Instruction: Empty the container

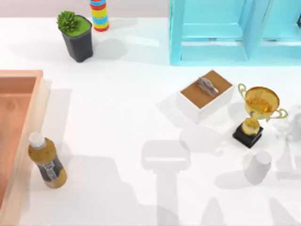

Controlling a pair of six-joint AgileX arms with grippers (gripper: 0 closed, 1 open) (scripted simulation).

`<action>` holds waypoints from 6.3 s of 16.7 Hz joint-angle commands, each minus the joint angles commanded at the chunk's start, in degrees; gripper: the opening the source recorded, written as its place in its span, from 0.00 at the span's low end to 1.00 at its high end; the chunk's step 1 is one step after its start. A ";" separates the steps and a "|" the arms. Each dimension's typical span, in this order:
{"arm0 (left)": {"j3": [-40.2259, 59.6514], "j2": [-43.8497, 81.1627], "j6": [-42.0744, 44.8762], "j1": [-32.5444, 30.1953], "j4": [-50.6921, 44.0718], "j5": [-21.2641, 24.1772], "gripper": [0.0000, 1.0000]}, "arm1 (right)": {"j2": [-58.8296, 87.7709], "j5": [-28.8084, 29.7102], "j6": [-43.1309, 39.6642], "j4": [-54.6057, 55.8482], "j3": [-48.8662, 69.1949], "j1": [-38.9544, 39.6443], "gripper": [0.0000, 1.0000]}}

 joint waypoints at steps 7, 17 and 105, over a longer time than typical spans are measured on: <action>1.31 1.52 0.56 0.33 -1.28 0.01 1.00 | 0.00 0.00 0.00 0.00 0.00 0.00 1.00; -13.50 7.50 0.78 0.64 19.79 0.03 1.00 | 0.00 0.00 0.00 0.00 0.00 0.00 1.00; -0.09 21.21 -65.54 -65.92 19.88 -0.47 0.30 | 0.00 0.00 0.00 0.00 0.00 0.00 1.00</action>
